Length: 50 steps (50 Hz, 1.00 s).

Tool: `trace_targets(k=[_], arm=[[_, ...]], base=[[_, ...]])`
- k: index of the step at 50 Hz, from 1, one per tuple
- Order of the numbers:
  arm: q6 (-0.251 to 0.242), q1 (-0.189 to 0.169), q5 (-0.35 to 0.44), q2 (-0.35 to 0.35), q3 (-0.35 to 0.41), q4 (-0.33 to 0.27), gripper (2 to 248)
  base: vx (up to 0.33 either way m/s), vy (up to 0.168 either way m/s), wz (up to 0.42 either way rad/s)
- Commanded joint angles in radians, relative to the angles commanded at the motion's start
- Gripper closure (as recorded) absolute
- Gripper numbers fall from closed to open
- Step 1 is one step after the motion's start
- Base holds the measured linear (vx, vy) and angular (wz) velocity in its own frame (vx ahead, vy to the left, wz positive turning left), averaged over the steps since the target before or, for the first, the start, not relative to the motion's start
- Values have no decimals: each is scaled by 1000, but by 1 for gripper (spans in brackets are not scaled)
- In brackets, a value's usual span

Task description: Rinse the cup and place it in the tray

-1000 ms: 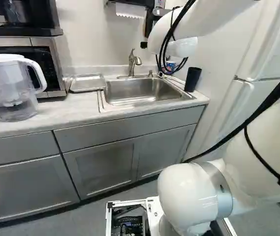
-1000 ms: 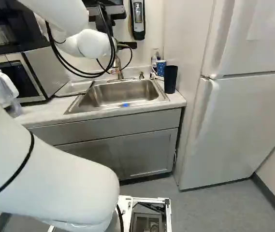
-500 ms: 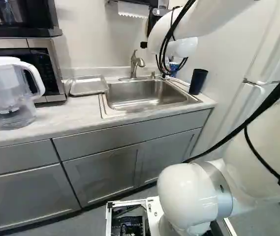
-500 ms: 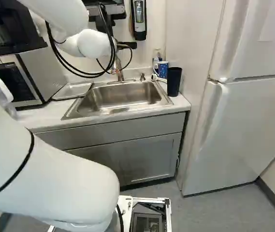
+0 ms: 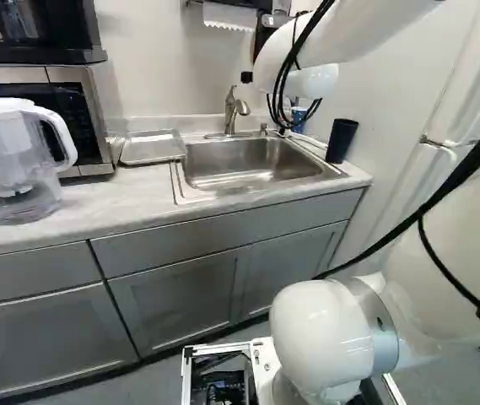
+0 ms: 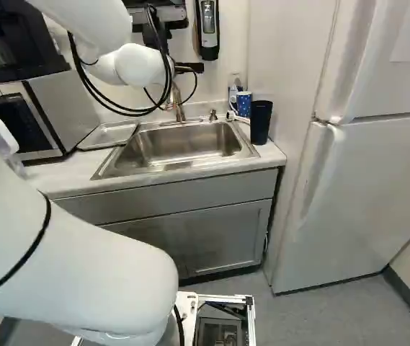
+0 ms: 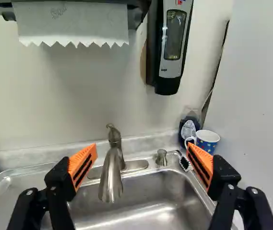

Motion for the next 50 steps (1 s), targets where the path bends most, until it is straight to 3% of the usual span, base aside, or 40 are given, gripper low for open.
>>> trace_targets(k=[21, 50], arm=[[0, 0, -3, -27, -23, 0, 3], [0, 0, -16, -121, -110, 0, 3]], base=[[0, 0, 0], [0, 0, 0]])
